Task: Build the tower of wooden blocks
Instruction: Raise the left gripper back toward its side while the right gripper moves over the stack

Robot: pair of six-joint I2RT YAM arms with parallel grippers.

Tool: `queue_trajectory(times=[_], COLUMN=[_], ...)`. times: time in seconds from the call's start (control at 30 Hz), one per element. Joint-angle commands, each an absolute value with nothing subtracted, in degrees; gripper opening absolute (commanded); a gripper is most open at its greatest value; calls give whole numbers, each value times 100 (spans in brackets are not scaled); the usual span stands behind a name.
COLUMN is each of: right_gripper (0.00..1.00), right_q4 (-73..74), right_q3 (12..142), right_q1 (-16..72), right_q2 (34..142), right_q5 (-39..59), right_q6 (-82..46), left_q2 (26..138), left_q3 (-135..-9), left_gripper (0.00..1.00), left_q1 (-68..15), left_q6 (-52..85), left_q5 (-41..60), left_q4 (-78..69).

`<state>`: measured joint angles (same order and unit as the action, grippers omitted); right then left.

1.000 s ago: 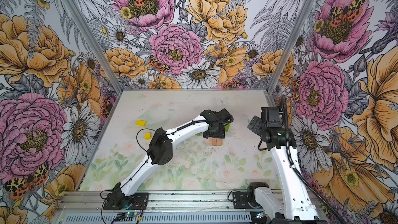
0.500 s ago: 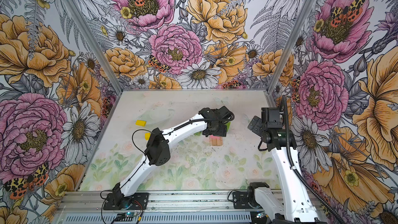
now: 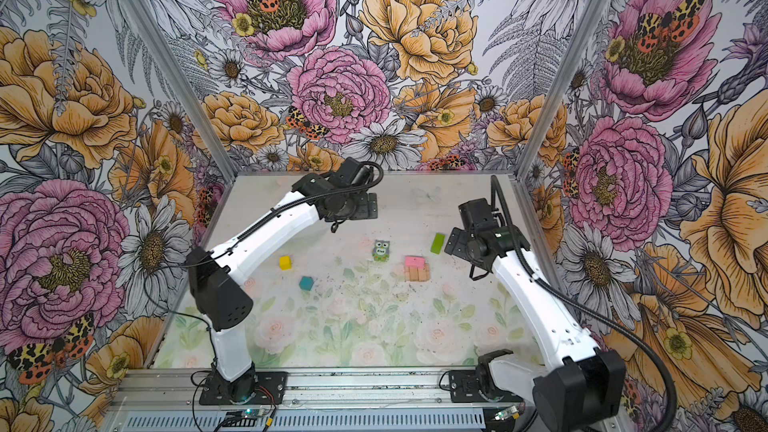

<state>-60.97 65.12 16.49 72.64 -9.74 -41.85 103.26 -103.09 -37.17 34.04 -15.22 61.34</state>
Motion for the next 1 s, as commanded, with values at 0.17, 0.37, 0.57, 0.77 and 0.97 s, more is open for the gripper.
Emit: queue_trajectory(times=[0.17,0.37,0.57,0.77,0.97], right_gripper=[95,93,92,90,88], right_q4=[-6048,-5880,-5601,-5566,-5537], right_q3=[7244,7684,7701,7655,7668], right_q1=[2549,2846,2892,2892,2874], right_q2=[8455,9120,9533,9848,10051], right_q5=[-946,-621,-197,-149,-156], right_q6=[-4779,-4741,-4457,-4294,-4093], left_q2=[8356,7857,7642,7627,7655], left_q3=[-8101,-7643,-7448,-7338,-7317], left_gripper=[99,99,99,99,99], left_q1=[-2456,-2004,-1865,-1855,-1916], left_q6=[3160,2953,2804,2895,2960], left_q5=[-1257,-960,-809,-651,-596], left_q4=[5274,5241,5117,5020,4932])
